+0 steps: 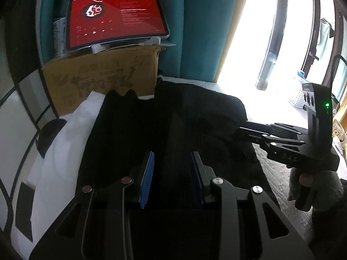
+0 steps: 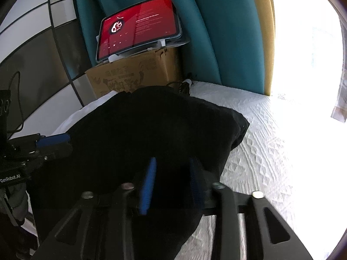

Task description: Fold small clothes

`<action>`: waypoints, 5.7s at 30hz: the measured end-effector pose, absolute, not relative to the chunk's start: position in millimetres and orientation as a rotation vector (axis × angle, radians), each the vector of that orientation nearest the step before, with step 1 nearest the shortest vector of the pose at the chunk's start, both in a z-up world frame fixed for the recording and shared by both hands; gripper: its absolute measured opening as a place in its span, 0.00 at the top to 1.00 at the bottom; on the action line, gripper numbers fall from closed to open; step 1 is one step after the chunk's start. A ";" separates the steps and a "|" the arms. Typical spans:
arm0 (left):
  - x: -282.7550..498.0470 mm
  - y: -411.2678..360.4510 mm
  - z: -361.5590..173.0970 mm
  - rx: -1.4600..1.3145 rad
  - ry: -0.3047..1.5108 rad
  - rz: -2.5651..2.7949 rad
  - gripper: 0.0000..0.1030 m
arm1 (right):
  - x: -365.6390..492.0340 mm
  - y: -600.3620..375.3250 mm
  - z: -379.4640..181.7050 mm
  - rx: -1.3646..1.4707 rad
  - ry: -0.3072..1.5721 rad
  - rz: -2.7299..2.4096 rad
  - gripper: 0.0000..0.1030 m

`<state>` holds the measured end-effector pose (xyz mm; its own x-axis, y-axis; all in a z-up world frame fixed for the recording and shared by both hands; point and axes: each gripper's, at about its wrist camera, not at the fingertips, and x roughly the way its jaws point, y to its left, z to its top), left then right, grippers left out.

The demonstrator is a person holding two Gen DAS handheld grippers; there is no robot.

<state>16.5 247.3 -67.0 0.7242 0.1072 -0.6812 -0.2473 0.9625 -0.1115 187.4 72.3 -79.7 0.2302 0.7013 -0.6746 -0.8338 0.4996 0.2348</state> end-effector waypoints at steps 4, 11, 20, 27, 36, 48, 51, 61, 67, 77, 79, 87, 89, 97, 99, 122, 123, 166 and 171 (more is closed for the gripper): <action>9.5 242.3 -68.4 -0.201 0.734 0.195 0.68 | 178.0 66.2 -78.7 -0.186 0.812 1.069 0.33; -2.5 235.4 -67.1 -0.206 0.717 0.201 0.68 | 163.8 55.5 -76.2 -0.199 0.815 1.069 0.33; -17.7 223.9 -64.9 -0.215 0.699 0.190 0.68 | 153.3 34.7 -66.8 -0.202 0.794 1.050 0.33; -20.2 198.9 -56.6 -0.192 0.672 0.145 0.68 | 150.7 5.4 -52.7 -0.196 0.764 1.015 0.33; -18.3 169.8 -48.4 -0.196 0.649 0.106 0.68 | 147.2 -39.5 -37.8 -0.184 0.735 0.958 0.33; -10.0 123.3 -38.5 -0.189 0.610 0.051 0.47 | 141.1 -113.6 -8.5 -0.148 0.678 0.852 0.31; -7.6 112.6 -33.7 -0.179 0.601 0.042 0.46 | 139.6 -129.9 -2.5 -0.129 0.671 0.826 0.27; -6.6 78.4 -11.9 -0.121 0.546 0.003 0.31 | 132.5 -176.2 24.0 -0.103 0.610 0.731 0.26; -12.7 66.0 10.6 -0.092 0.463 0.006 0.14 | 123.5 -199.5 44.7 -0.102 0.557 0.685 0.25; -28.5 56.3 48.9 -0.055 0.322 0.044 0.05 | 104.5 -225.1 83.1 -0.097 0.461 0.635 0.14; -32.4 55.1 56.5 -0.052 0.298 0.053 0.01 | 100.5 -228.8 91.4 -0.098 0.444 0.614 0.13; -44.6 49.2 79.2 -0.008 0.220 0.101 0.01 | 81.4 -235.5 118.4 -0.115 0.376 0.525 0.09; -47.3 48.2 82.6 -0.003 0.209 0.116 0.01 | 78.4 -236.5 123.4 -0.113 0.362 0.524 0.08; -58.1 52.4 89.6 -0.026 0.157 0.162 0.01 | 68.6 -234.5 134.1 -0.128 0.333 0.531 0.07; -58.6 53.2 89.5 -0.021 0.153 0.173 0.01 | 67.9 -233.1 134.8 -0.126 0.330 0.536 0.07; -55.7 56.6 77.4 -0.033 0.193 0.187 0.01 | 71.7 -220.6 129.4 -0.132 0.354 0.547 0.07; -55.3 57.2 77.2 -0.032 0.194 0.187 0.01 | 71.9 -220.4 129.3 -0.130 0.356 0.547 0.07; -57.1 61.3 73.9 -0.041 0.198 0.182 0.01 | 71.5 -212.9 128.3 -0.136 0.364 0.542 0.07; -58.5 61.4 74.7 -0.041 0.194 0.184 0.01 | 72.8 -213.3 128.4 -0.137 0.364 0.543 0.07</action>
<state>-58.5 61.4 74.7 0.9646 0.1776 -0.1952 -0.1854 0.9824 -0.0226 72.8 -213.3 128.4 0.7943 0.4796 -0.3729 -0.5274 0.8490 -0.0316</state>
